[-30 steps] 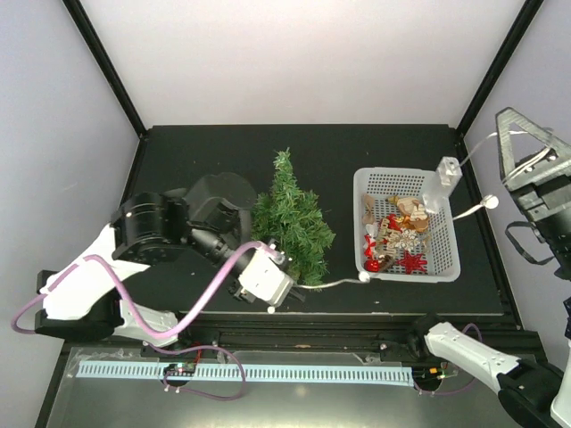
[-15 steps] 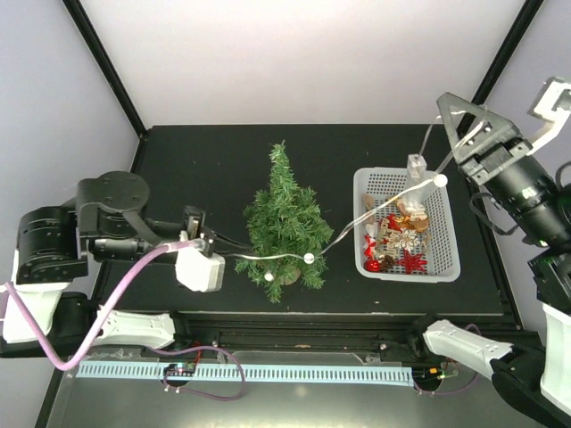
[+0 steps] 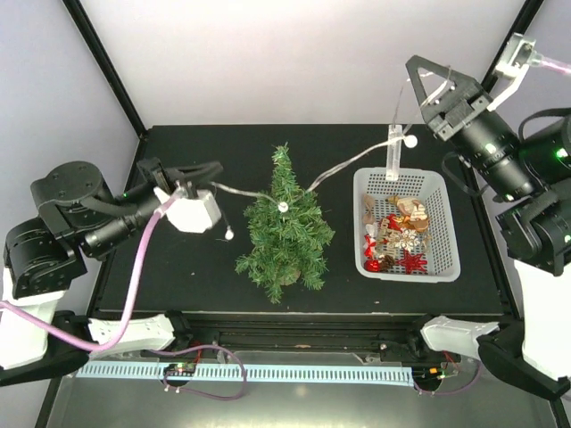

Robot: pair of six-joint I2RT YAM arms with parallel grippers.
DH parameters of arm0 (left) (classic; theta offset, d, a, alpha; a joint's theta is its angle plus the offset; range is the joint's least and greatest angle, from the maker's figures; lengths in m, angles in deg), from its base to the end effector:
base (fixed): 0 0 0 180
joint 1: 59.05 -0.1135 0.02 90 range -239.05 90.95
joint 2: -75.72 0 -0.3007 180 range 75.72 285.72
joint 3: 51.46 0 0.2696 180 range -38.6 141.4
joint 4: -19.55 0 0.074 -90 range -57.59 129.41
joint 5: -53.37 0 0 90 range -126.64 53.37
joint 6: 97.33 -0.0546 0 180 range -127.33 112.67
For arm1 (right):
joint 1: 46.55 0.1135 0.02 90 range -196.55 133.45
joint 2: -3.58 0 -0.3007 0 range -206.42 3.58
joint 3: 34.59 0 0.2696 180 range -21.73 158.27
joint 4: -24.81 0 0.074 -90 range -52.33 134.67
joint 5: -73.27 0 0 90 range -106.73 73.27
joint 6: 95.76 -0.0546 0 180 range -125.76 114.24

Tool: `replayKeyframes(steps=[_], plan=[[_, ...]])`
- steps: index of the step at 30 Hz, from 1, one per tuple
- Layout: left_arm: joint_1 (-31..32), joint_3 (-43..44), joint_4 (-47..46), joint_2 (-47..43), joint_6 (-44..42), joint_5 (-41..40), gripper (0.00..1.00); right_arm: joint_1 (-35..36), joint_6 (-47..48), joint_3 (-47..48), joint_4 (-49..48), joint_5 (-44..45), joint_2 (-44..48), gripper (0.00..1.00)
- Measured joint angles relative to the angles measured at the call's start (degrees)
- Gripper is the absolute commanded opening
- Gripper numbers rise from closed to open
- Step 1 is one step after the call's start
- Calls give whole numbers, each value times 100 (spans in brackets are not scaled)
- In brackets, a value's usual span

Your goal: Decorate the small christmas tree

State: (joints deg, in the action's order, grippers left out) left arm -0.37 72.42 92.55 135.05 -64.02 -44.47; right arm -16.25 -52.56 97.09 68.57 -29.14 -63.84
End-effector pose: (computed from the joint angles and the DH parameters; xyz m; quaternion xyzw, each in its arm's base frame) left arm 0.0631 -0.0894 0.5968 0.6146 0.4416 0.0404 0.6524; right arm 0.1157 0.0812 0.6786 -0.0066 0.5735 0.5572 0.6004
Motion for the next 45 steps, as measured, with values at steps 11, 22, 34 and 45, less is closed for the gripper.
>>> replayKeyframes(steps=[11, 22, 34, 45], plan=[[-2889, 85, -1204, 389, 282, 638, 1, -2, 7, 935, -258, 63, -1156, 1], [-4347, 514, -1390, 1143, 1001, 1926, 1, -197, 50, 1182, -195, 529, -1469, 1], [-4964, 1034, -168, 1622, 1589, 4457, 2, -374, 562, 522, 380, 1311, -1329, 1], [-4968, 1019, 72, 1665, 1998, 4994, 2, -411, 817, -645, 667, 1928, -483, 1]])
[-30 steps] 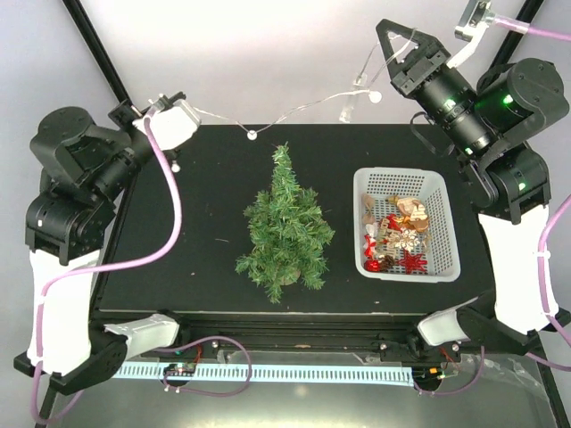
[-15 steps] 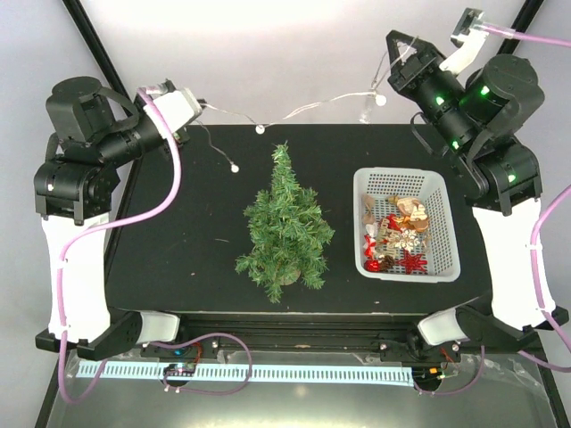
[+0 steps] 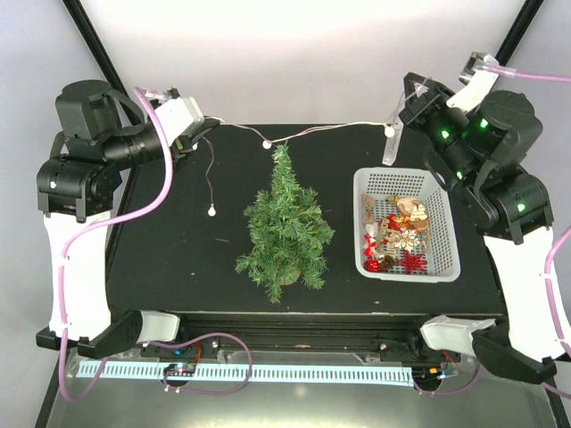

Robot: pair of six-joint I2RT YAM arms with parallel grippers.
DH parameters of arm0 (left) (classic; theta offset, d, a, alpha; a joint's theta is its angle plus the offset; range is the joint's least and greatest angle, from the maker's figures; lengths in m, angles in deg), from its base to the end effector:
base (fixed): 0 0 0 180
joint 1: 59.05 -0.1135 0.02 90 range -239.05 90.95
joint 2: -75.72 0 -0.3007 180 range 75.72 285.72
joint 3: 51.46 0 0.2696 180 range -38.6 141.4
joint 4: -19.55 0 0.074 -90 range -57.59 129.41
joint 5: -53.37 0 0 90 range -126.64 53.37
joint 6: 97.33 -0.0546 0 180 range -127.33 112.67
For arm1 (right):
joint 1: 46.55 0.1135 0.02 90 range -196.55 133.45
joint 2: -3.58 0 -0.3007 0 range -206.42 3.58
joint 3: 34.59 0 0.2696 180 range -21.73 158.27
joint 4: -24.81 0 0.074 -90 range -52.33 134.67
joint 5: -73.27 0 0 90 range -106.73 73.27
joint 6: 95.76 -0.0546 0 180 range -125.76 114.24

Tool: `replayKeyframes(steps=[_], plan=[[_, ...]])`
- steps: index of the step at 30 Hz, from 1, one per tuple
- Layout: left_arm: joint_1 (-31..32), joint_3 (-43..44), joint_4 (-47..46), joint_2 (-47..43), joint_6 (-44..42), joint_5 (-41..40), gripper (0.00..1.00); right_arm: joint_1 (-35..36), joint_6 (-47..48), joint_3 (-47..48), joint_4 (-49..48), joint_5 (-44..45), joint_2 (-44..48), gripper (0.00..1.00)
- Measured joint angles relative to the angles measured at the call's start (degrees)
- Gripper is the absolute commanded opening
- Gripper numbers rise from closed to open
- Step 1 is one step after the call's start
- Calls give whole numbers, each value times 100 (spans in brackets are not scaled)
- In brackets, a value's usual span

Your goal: Decorate the small christmas tree

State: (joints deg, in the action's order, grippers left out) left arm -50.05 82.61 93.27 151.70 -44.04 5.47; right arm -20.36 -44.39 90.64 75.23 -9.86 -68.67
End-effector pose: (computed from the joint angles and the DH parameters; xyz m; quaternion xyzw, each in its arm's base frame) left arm 0.1917 -0.0674 0.6032 0.4888 0.6008 -0.1428 0.6162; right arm 0.1992 0.0907 0.6209 0.1178 0.6811 0.3517 0.6312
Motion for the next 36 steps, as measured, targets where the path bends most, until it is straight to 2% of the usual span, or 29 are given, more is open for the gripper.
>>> replayKeyframes(steps=[7, 20, 25, 36], plan=[[0, -168, -4, 28, 181, 15, 2, 0, 20, -474, 39, 199, 562, 1], [0, -118, 284, 328, 199, 15, 4, 0, -92, -1729, 308, 219, 1054, 1], [0, 140, 470, 516, 214, 24, 4, 0, -179, -2188, 387, 225, 1167, 1], [68, 221, 1047, 586, 26, 415, 6, 0, -166, -2288, 739, 481, 1451, 1]])
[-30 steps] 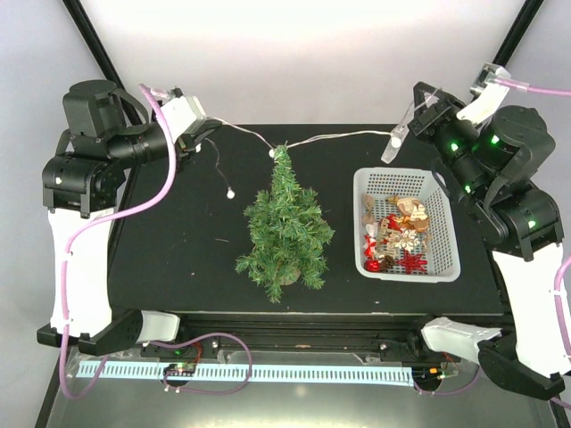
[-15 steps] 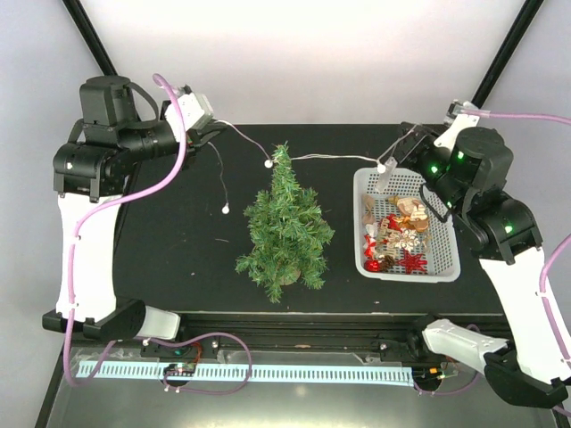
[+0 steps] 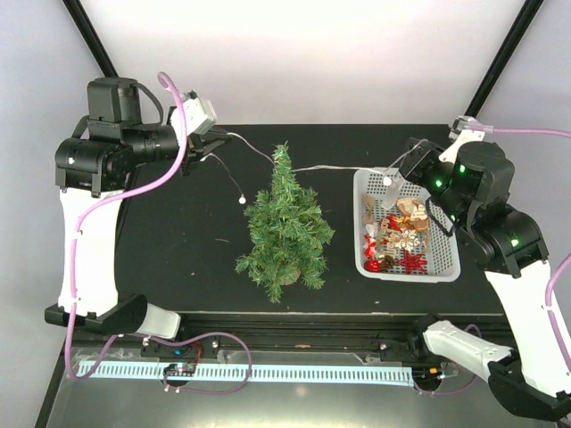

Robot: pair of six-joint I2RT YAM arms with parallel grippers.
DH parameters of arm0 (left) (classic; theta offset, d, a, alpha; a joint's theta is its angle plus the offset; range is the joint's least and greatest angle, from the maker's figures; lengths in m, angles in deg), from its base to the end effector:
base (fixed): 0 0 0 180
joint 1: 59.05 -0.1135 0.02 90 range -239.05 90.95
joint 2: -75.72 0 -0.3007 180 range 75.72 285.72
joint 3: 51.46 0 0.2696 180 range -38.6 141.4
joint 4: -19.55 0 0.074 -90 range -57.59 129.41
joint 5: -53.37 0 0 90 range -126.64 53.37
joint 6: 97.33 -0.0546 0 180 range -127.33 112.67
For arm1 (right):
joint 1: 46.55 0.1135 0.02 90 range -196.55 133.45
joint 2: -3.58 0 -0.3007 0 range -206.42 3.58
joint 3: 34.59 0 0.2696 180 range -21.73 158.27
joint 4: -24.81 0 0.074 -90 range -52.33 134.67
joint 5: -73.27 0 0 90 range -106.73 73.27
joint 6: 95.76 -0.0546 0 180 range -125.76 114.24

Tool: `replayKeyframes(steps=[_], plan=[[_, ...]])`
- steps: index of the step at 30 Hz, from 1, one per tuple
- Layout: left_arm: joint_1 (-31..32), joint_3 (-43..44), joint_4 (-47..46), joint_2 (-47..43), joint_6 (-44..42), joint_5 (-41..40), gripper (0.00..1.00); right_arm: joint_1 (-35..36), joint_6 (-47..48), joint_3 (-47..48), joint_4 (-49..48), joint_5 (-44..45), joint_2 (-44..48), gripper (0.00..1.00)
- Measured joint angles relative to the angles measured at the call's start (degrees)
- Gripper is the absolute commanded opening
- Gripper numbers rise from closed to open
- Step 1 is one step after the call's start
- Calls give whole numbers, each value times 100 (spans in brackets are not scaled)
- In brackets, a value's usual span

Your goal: Decorate the small christmas tree

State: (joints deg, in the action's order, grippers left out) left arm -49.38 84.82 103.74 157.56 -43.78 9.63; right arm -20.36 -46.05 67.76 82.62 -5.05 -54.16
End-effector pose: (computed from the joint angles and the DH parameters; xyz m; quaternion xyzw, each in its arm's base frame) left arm 0.2212 -0.0777 0.5750 0.4930 0.6546 -0.2236 0.5277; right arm 0.1624 0.0676 0.5280 0.1584 0.7660 0.2720 0.5605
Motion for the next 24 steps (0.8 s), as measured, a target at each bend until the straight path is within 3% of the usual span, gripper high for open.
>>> replayKeyframes(steps=[17, 24], plan=[[752, -2, -28, 175, 15, -527, 4, 0, 59, -699, 570, -109, 229, 1], [914, -4, -17, 216, 63, -398, 3, 0, 164, -717, 796, -140, 511, 1]])
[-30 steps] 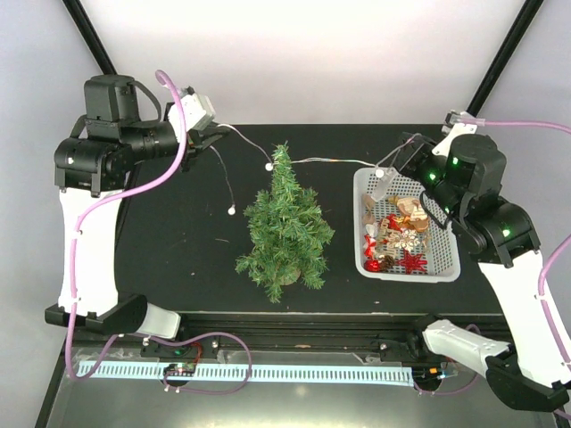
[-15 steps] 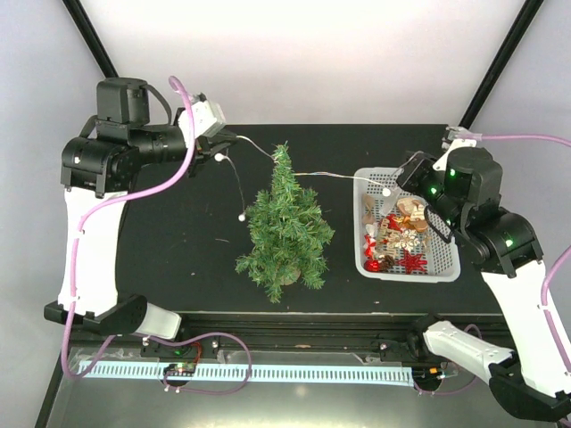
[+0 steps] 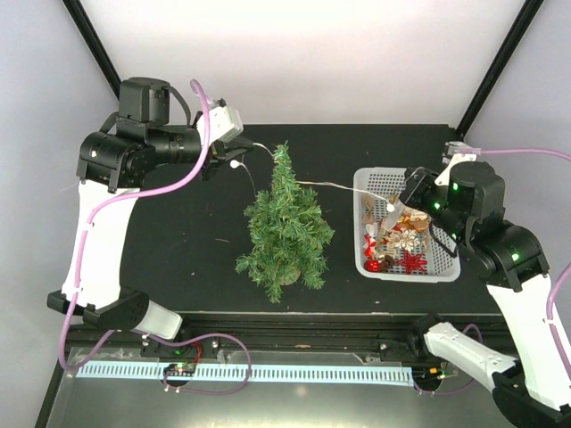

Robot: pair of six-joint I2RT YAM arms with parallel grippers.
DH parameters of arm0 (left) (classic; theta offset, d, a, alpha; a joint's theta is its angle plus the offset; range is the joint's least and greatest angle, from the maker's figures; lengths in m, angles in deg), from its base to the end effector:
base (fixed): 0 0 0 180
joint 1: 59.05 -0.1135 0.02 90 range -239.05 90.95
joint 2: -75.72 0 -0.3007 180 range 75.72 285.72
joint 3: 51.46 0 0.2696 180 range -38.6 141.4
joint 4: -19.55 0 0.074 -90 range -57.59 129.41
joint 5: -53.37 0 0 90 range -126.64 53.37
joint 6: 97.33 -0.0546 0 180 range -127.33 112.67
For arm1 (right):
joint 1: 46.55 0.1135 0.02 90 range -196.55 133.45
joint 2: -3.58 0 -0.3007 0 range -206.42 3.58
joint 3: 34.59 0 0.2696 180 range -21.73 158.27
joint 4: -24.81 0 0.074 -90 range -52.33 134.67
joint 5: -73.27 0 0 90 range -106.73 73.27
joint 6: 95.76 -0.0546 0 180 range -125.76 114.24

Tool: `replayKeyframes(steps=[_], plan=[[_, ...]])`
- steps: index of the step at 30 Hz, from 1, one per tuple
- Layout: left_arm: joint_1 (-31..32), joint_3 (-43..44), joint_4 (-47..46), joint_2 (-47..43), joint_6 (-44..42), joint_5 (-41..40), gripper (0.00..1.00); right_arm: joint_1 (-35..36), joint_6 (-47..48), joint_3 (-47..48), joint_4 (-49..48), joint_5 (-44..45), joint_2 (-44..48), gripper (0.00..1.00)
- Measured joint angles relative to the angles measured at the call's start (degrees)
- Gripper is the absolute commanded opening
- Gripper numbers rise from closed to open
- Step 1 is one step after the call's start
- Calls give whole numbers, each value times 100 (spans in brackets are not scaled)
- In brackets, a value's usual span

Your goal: Decorate the small christmas tree

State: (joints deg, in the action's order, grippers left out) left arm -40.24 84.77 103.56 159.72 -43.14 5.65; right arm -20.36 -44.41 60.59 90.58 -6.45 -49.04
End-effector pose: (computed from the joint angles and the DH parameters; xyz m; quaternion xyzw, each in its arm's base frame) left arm 0.2257 -0.1157 0.5654 0.5298 0.6436 -0.2446 0.4953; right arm 0.1420 0.0590 0.4845 0.1393 0.8213 0.2308 0.5029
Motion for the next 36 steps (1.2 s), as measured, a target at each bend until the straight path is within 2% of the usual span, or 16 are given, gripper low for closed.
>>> replayKeyframes(steps=[12, 24, 36], plan=[[42, 2, 501, -59, -201, 577, 2, 0, 125, 37, 179, -190, 52, 1], [42, 26, 979, -555, -697, 505, 1, 28, 269, -186, 122, -649, -195, 1], [42, 26, 977, -411, -750, 337, 2, 743, 297, -868, -20, -876, 0, 1]])
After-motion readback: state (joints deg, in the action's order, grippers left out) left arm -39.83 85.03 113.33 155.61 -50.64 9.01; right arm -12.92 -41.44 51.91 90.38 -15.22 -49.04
